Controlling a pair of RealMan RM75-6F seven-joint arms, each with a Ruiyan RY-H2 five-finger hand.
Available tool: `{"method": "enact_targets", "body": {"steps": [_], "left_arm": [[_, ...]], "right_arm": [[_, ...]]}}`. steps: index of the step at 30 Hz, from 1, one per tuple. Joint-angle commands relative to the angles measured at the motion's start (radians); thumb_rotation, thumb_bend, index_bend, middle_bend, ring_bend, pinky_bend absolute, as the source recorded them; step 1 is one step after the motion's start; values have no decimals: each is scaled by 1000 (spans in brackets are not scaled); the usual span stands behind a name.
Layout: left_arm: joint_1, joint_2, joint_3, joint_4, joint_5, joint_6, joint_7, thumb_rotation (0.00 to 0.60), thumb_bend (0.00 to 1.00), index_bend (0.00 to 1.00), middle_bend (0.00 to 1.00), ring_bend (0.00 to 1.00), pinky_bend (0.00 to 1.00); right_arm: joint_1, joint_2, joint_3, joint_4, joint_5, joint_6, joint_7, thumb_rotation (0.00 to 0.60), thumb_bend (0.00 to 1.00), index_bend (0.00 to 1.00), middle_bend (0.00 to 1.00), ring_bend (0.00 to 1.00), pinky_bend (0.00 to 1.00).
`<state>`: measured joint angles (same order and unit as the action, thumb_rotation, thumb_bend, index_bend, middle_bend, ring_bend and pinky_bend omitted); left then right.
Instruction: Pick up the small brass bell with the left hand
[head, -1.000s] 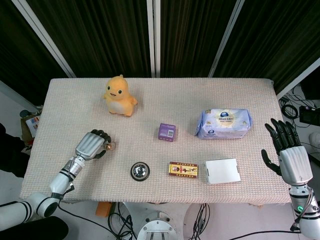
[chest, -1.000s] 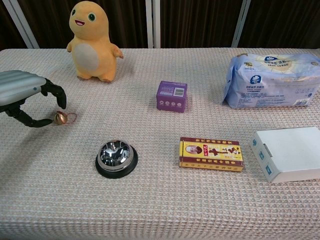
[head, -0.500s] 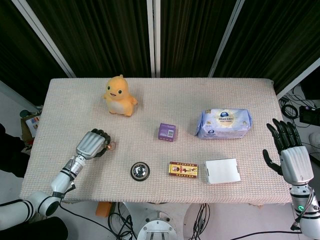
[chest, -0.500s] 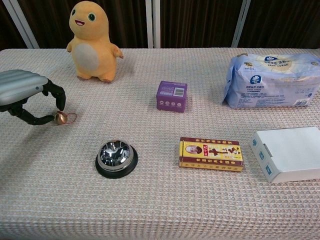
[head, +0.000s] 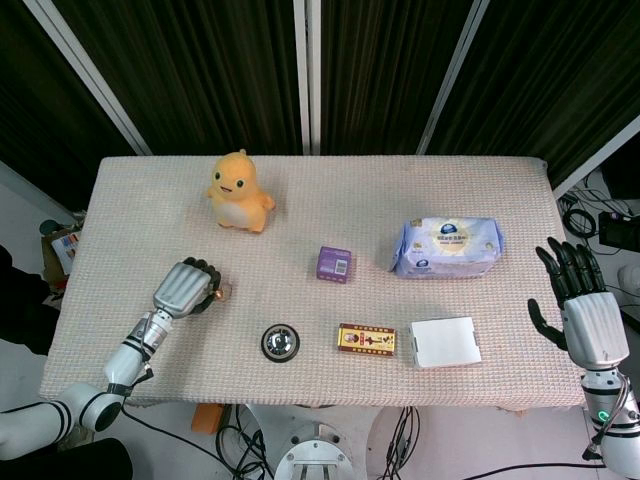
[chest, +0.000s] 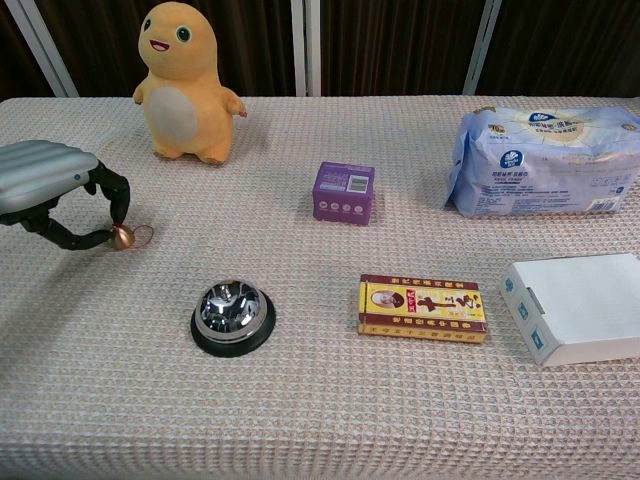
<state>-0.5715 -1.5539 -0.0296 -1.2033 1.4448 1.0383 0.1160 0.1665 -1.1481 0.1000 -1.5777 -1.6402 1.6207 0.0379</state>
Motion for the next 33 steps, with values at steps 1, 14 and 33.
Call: {"method": "enact_targets", "body": {"steps": [1, 14, 33], "left_arm": [[0, -1, -1, 1, 0, 1, -1, 600, 376, 521, 457, 336, 344], [-5, -5, -5, 5, -3, -6, -4, 600, 413, 537, 469, 346, 345], [0, -5, -14, 1, -1, 18, -17, 600, 450, 590, 520, 391, 382]], "right_arm": [[0, 0, 0, 1, 1, -3, 1, 600, 330, 0, 0, 0, 0], [-1, -5, 3, 8, 5, -11, 6, 600, 331, 0, 0, 0, 0], [-3, -6, 8, 12, 10, -15, 9, 600, 331, 0, 0, 0, 0]]}}
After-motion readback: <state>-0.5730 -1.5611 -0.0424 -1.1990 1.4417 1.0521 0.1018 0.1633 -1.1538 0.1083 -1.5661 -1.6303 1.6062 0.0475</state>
